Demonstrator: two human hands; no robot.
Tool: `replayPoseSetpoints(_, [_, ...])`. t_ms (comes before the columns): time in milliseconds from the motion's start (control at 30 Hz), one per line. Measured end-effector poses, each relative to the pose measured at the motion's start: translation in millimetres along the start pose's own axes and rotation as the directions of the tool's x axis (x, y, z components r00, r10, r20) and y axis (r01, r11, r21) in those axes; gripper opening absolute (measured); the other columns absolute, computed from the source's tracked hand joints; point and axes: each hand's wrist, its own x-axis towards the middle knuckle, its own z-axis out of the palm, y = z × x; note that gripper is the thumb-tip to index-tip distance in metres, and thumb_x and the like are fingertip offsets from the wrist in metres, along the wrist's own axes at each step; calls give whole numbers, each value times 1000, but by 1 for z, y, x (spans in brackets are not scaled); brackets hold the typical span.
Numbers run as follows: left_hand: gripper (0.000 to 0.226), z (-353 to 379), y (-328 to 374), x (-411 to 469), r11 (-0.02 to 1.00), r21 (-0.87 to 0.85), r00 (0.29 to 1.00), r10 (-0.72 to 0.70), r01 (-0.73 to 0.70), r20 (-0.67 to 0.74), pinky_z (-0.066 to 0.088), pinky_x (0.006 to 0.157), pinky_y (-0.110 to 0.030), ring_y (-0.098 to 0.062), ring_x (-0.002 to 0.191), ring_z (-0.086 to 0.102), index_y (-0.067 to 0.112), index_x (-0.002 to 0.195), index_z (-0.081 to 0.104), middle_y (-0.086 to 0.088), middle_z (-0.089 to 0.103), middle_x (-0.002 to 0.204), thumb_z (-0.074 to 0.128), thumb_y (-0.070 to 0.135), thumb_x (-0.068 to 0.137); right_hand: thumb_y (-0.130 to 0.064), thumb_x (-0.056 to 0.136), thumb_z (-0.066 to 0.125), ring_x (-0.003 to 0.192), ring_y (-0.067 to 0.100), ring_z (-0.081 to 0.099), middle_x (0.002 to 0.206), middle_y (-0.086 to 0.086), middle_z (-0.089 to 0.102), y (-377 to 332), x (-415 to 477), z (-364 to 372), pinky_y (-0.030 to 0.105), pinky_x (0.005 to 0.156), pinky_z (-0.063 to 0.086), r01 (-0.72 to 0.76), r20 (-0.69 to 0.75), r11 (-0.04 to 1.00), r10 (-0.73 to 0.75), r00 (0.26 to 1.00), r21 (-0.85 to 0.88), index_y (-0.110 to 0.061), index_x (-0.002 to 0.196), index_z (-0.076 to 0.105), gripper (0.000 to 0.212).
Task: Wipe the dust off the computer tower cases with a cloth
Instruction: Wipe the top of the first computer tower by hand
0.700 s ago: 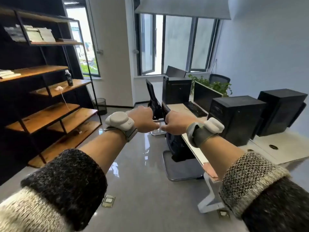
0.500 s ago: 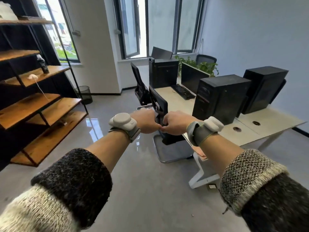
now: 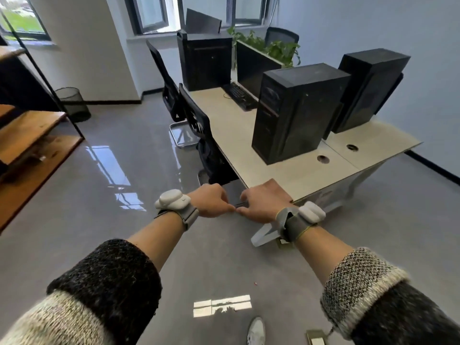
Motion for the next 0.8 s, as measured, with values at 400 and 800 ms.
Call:
replayPoseSetpoints(400, [30, 32, 29, 110, 977, -185, 994, -110, 105, -16, 53, 82, -32, -20, 95, 66, 17, 105, 76, -2, 72, 103, 67, 43, 96, -57, 70, 38, 83, 23, 70, 82, -8, 73, 144, 182, 110, 34, 79, 54, -87, 94, 988, 76, 993, 130, -28, 72, 64, 39])
replayPoseSetpoints(800, [23, 13, -20, 244, 983, -172, 997, -45, 56, 70, 57, 81, -35, -18, 89, 66, 17, 97, 74, 0, 71, 94, 66, 39, 96, -23, 102, 57, 104, 31, 62, 108, 10, 65, 154, 228, 81, 39, 90, 53, -398, 246, 836, 323, 914, 379, -9, 111, 68, 20])
